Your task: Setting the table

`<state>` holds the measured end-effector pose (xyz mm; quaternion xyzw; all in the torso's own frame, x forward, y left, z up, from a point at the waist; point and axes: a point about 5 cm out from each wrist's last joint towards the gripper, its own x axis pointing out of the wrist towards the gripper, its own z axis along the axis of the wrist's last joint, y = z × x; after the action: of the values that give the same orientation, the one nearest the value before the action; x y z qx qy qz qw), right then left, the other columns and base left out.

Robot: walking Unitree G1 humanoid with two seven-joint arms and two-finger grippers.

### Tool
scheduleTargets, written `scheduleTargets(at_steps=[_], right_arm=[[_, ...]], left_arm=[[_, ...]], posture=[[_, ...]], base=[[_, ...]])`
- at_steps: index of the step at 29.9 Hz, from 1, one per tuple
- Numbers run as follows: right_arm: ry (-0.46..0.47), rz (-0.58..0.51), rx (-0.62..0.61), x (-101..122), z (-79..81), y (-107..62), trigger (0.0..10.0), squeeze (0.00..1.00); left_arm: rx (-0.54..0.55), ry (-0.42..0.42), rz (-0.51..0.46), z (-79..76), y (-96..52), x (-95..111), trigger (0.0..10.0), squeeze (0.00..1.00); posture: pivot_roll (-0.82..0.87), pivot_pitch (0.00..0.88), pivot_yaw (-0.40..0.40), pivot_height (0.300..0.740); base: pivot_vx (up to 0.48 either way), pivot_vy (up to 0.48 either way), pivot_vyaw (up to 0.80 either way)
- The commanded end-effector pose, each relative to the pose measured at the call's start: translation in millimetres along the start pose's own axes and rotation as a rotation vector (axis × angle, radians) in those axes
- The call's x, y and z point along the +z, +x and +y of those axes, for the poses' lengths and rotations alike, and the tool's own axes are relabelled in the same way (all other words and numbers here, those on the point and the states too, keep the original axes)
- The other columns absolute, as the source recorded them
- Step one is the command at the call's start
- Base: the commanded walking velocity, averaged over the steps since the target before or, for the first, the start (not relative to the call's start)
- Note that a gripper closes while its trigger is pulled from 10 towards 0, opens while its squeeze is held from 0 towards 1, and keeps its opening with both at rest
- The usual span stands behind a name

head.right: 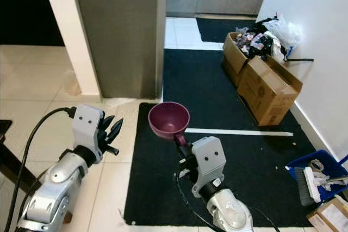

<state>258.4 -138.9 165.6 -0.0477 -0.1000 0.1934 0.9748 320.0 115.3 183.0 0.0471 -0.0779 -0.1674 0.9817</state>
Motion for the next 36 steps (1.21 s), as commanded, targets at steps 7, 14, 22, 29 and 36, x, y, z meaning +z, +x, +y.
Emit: scheduleTargets(at_steps=[7,14,22,29,36], right_arm=[[0.045,-0.016,0.005,2.3,1.9,-0.5,10.0,0.0],[0.071,-0.023,0.014,3.8,4.3,0.5,10.0,0.0],[0.085,-0.04,0.034,7.4,5.6,3.2,10.0,0.0],[0.087,-0.043,0.042,8.2,6.1,4.3,10.0,0.0],[0.086,-0.043,0.045,8.3,6.3,4.0,10.0,0.0]], left_arm=[[0.007,-0.024,0.06,-0.6,-3.5,-9.2,10.0,0.0],[0.011,-0.022,0.074,-0.5,-4.3,-9.9,10.0,0.0],[0.019,-0.012,0.077,0.2,-4.0,-9.9,10.0,0.0],[0.024,-0.008,0.08,1.0,-3.5,-9.9,10.0,0.0],[0.03,0.004,0.077,2.0,-4.1,-10.1,10.0,0.0]], posture=[[-0.05,0.093,0.097,0.74],[-0.04,0.099,0.097,0.74],[-0.04,0.101,0.1,0.74],[-0.04,0.101,0.099,0.74],[-0.04,0.1,0.101,0.74]], base=[[0.0,0.0,0.33],[0.0,0.0,0.78],[0.0,0.0,0.77],[0.0,0.0,0.77],[0.0,0.0,0.77]])
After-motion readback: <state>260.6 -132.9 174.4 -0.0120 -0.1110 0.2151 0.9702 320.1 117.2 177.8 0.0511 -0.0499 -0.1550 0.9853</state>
